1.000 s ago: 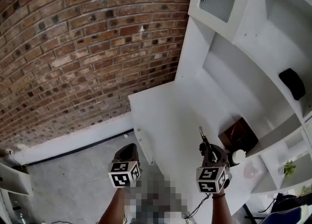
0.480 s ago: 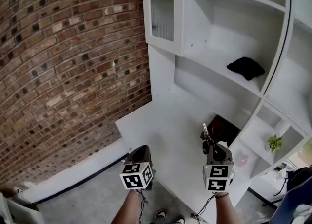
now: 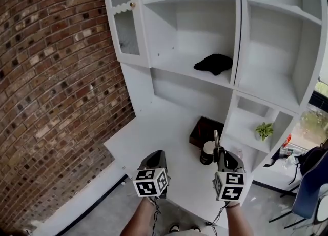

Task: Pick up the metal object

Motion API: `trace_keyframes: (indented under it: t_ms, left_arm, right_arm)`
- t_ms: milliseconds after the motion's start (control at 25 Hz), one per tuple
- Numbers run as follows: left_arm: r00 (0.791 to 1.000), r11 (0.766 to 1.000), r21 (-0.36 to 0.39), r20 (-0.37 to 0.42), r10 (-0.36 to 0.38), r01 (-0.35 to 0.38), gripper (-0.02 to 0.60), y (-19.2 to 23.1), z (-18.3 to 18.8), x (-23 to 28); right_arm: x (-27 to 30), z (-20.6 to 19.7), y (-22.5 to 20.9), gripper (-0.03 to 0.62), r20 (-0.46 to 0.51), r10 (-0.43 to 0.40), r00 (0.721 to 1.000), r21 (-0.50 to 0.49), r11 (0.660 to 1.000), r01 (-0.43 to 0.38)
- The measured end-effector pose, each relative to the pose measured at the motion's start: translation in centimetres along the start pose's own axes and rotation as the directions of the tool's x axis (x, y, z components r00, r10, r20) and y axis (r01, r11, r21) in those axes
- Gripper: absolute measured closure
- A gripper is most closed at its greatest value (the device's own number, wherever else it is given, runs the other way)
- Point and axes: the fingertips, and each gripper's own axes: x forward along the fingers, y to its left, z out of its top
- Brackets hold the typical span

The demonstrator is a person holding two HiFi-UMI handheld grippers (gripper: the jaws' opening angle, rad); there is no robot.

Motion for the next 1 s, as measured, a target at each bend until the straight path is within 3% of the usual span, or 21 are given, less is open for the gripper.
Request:
trace_keyframes:
  t_ms: [360,1000]
  left_arm:
    - [0.996,0.995,0.038,-0.026,-0.088,0.089,0.569,-5.3,-0.7,2.3]
    - [0.996,0.995,0.042,-0.026,-0.085,0.086,0.569,-5.7,-0.8,3.2]
  right_arm:
    - [-2.4,-1.1,-5.1,0.588,-0.004,-0.081,0.997,0.048,0.996,0.082]
    - [-2.0,-1.8,-5.5,0.588,-0.016,-0.06,0.998,0.07,0.996,0.061]
